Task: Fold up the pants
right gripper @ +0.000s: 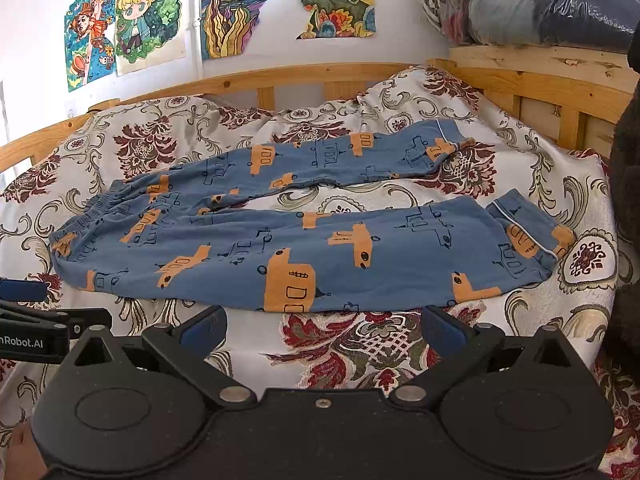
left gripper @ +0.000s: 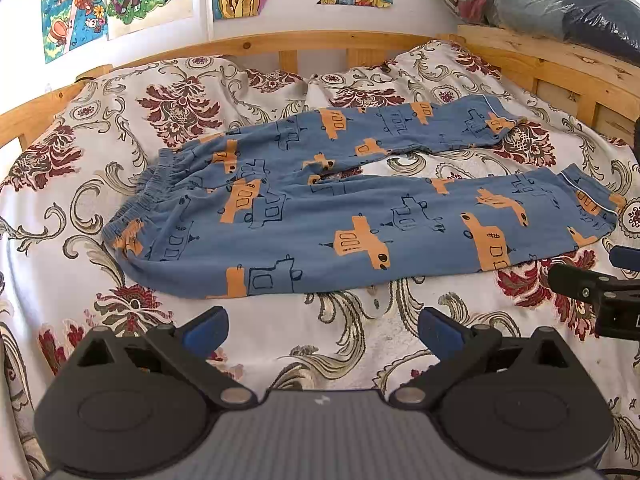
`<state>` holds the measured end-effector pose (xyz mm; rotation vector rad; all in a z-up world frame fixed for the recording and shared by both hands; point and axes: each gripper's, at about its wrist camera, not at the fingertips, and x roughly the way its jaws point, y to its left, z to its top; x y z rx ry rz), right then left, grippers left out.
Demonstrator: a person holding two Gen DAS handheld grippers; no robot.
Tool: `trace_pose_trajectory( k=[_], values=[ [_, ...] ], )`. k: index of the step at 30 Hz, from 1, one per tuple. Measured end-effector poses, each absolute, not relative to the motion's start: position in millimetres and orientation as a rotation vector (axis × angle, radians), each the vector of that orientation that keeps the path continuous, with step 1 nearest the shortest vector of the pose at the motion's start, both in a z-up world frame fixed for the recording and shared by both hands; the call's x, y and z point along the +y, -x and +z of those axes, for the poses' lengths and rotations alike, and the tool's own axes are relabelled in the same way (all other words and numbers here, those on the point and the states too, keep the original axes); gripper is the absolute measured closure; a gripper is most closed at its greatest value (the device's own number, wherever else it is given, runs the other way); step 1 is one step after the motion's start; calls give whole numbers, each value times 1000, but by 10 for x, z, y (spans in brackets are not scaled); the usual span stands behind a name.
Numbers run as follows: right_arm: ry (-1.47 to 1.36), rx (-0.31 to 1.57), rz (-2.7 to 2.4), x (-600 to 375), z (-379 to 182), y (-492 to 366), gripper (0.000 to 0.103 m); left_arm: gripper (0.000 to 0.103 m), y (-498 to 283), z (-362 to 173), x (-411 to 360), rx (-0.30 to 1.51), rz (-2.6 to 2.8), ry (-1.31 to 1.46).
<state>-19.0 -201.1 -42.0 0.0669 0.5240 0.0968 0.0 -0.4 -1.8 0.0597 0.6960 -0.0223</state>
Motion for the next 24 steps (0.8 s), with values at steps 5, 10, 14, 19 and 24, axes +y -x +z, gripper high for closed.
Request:
trace_pose_trajectory(
  k=[5,10,14,19,24],
  values=[
    [-67,525,97,-2009,-420,190,1,0,0,-18,-4,696,-24,-60],
    [-67,533,95,-2001,-397,186,1,0,3,-22,-9,698,-24,-59],
    [-73,560,92,-2020,-412,195,1,0,1,-42,-27,716,-27,-60],
    [-60,595,100,-2029,-386,26,1,0,-66,-25,-30,734,-31,-79],
    [-88,613,110,-2097,-288,-110,1,0,-200,44,-14,751,-38,-96]
  ],
)
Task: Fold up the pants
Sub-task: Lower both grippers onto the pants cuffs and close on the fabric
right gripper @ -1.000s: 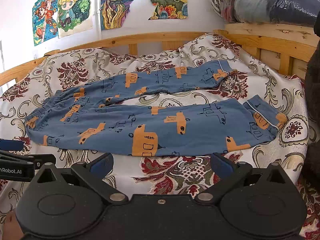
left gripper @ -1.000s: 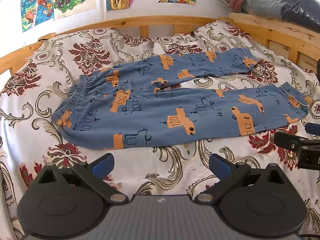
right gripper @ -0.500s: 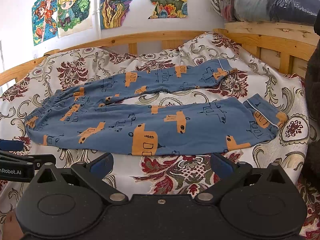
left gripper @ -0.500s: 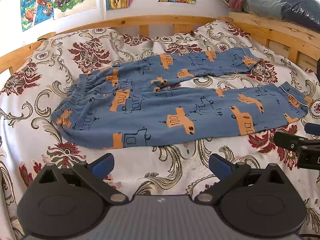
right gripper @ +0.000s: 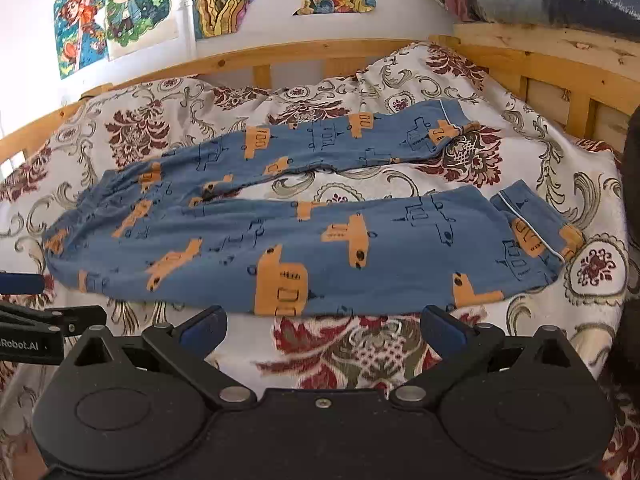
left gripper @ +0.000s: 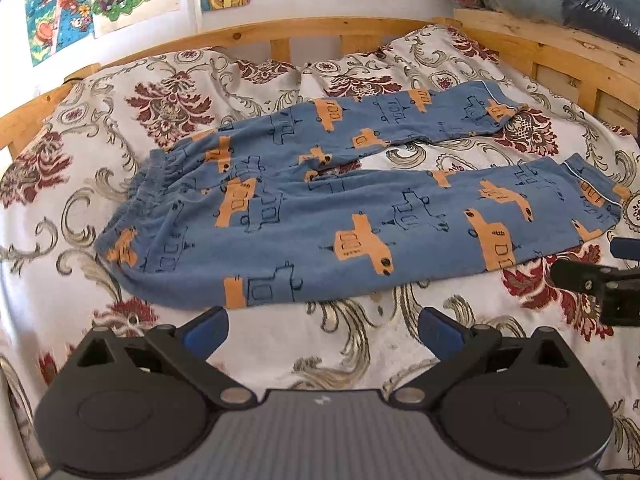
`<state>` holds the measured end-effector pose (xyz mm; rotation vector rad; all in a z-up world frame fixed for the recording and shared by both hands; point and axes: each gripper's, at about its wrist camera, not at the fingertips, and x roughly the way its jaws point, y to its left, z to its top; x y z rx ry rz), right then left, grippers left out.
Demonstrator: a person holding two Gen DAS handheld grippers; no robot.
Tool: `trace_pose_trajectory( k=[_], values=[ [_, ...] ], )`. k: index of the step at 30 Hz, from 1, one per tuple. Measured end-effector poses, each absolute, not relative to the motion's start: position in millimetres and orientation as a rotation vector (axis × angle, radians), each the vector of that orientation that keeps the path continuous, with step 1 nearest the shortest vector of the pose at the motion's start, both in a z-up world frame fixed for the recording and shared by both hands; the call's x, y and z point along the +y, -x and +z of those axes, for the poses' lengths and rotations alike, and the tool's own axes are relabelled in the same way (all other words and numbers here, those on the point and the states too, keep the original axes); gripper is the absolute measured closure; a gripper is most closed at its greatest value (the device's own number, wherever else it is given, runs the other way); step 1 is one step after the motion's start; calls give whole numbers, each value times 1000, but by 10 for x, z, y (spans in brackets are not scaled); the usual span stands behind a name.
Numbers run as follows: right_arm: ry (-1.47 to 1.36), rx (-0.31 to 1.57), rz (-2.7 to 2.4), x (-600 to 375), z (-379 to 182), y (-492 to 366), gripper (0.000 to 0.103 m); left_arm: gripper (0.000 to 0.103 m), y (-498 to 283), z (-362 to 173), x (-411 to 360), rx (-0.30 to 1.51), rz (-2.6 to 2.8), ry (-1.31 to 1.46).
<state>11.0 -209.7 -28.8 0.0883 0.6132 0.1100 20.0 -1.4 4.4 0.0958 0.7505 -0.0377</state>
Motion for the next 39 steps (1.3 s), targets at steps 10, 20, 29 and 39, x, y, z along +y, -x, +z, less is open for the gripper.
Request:
trace_pose_trajectory(
  k=[10,20,29,39],
  values=[
    [-44,604,278,-2211,55,-836,1,0,-866,429,213,777,-126,-95],
    [132,700,554,-2210,434,-2574,1,0,-2209,647,515,766,-216,-208],
    [347,787,652,-2005,400,-3942,1,0,-3512,532,869,757,-313,-263],
    [606,790,708,-1701,190,-4564,14,7,-4437,100,1356,879,-419,-66]
  ],
)
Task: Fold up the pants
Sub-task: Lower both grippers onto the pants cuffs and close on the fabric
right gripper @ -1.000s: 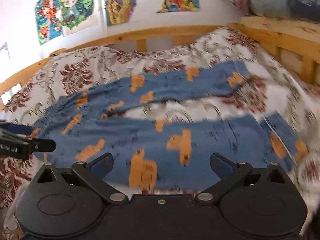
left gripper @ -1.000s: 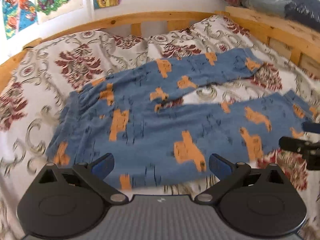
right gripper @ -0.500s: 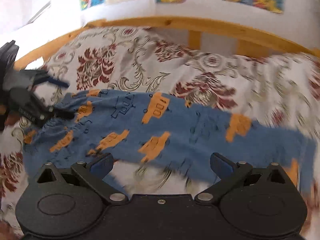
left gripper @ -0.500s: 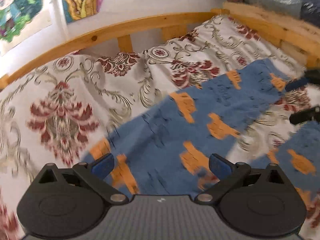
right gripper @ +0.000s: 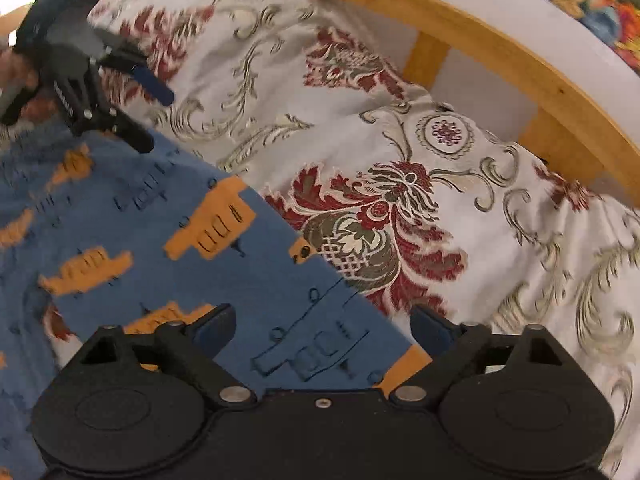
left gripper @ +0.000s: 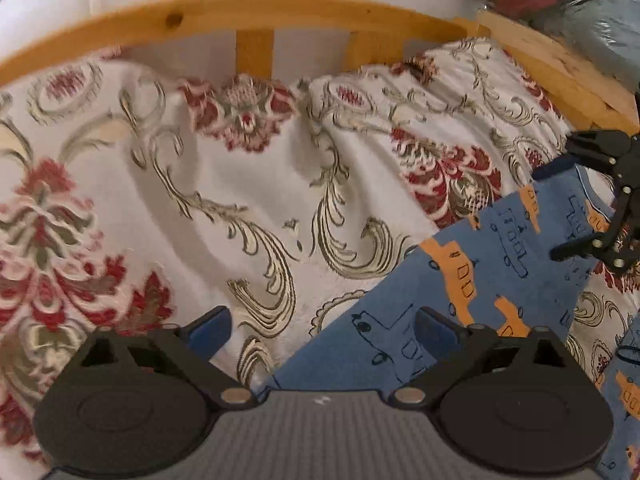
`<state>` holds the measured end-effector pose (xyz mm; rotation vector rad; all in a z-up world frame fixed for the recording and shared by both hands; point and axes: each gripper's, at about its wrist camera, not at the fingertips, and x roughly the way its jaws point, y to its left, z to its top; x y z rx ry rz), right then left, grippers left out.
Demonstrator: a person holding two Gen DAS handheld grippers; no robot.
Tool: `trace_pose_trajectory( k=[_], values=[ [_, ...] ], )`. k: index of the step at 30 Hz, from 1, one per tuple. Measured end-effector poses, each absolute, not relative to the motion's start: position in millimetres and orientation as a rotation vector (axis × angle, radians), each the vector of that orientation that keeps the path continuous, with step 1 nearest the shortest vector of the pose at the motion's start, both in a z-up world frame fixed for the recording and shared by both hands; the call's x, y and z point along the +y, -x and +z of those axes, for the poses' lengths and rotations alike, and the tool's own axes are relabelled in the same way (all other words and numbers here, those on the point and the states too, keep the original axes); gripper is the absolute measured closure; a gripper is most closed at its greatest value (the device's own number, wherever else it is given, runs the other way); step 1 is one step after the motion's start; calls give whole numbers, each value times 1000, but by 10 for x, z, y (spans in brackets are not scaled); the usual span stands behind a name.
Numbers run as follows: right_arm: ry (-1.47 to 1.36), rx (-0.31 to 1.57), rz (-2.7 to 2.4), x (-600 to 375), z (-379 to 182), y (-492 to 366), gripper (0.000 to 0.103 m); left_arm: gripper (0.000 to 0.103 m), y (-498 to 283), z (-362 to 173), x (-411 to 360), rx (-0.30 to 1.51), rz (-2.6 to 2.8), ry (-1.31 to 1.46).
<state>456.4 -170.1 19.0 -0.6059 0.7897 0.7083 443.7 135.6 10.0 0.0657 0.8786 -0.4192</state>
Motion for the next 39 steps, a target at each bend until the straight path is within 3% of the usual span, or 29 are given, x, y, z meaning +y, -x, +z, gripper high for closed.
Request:
trace_pose_trajectory(
  k=[6,8,9,13,15,17,21,24,26,28,30,34,37,39],
  values=[
    [649,813,702,-1611,89,-4719,24,28,-4500,5,1151,889,-523,-172],
    [667,813,670,-1624,67,-4760,24,43,-4510,-38,1075,920,-514,-229],
    [681,813,649,-1648,57,-4776,24,44,-4520,-65,1051,944,-514,-249],
    [653,840,625,-1806,69,-4807,24,43,-4438,-76,1021,931,-509,-311],
    [632,850,613,-1872,61,-4811,25,38,-4442,-51,1063,941,-503,-292],
    [620,867,604,-1894,36,-4833,28,24,-4470,-1,1140,949,-498,-257],
    [614,880,595,-1875,0,-4880,39,23,-4580,46,1302,985,-486,-165],
    [608,890,593,-1857,-21,-4889,52,36,-4640,11,1367,1024,-491,-83],
    [617,895,602,-1839,-37,-4865,63,55,-4646,-25,1345,1044,-493,-79],
    [624,891,607,-1825,-49,-4822,78,59,-4649,-33,1311,1050,-495,-74],
    [634,886,607,-1821,-67,-4770,87,60,-4660,-6,1325,1049,-507,-49],
    [626,860,585,-1832,-89,-4709,91,62,-4727,23,1378,1046,-496,10],
    [623,836,561,-1829,-91,-4666,91,78,-4780,-37,1335,1081,-474,12],
    [618,817,542,-1836,-90,-4633,91,83,-4755,-48,1285,1085,-471,-33]
  ],
)
